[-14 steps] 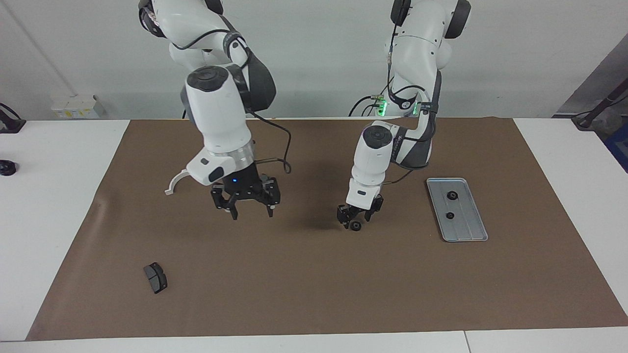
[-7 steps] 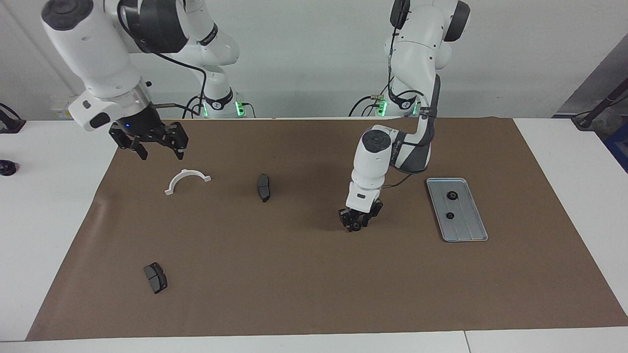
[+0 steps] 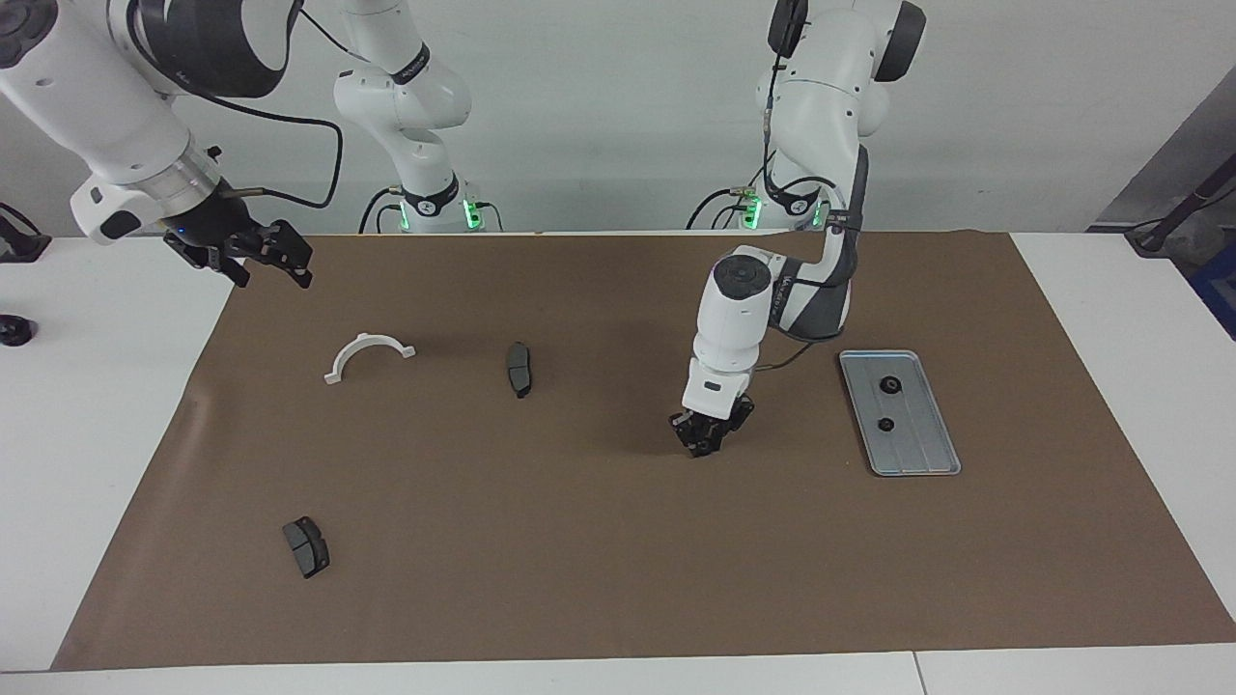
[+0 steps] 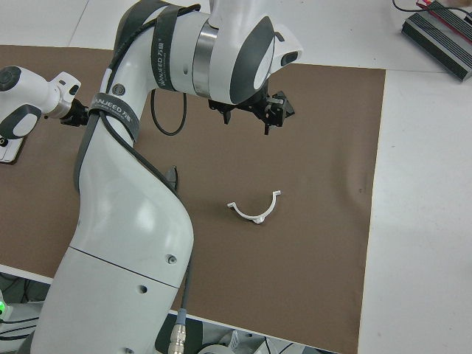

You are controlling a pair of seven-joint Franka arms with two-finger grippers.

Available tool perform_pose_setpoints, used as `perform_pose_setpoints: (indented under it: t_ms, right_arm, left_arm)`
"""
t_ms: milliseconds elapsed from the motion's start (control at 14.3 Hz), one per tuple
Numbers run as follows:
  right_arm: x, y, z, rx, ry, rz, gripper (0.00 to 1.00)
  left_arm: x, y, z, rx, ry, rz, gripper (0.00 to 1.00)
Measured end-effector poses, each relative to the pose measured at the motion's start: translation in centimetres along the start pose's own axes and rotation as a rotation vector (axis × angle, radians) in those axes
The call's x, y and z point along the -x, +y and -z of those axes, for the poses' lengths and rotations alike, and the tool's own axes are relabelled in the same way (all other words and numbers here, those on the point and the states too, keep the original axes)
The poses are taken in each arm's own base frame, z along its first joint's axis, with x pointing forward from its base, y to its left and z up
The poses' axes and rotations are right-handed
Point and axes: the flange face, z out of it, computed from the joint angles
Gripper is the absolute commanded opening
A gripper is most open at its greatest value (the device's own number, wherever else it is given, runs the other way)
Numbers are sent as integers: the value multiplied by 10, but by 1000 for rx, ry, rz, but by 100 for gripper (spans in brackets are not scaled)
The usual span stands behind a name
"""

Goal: Pick bearing gear from pile to tray

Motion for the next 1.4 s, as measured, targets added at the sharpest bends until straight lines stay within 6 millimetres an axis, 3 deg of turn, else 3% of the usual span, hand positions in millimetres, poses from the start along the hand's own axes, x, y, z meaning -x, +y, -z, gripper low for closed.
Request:
perform_pose_setpoints:
  t_ms: [140,279,419,558,767,907,1116,1395]
  right_arm:
    - [4,16,6,-5,11,-26,100]
    - [9,29,13,-9,25,-10,100]
    - [12,43,19,-11,38,18,100]
    - [12,55,24,-9,69,8,100]
    - [7,61,31,11,129,0,100]
    - [7,66,35,75,136,2,100]
    - [8,53,40,131,141,35,100]
    - [7,-1,37,136,141,133,100]
  left_arm:
    - [-23,-14,22,-19,3,11,0]
    - [-55,-52,59,-33,-13,13,0]
    - [-91,-112,97,-13,-67,-35,0]
    - [-121,-182,116,-4,-105,-97,0]
    - [-140,-267,104,-10,-131,-159,0]
    - [-138,-304,84,-12,-124,-167,0]
    - [-124,-328,57,-19,-144,-167,0]
    - [-105,-338,32,-23,-139,-159,6]
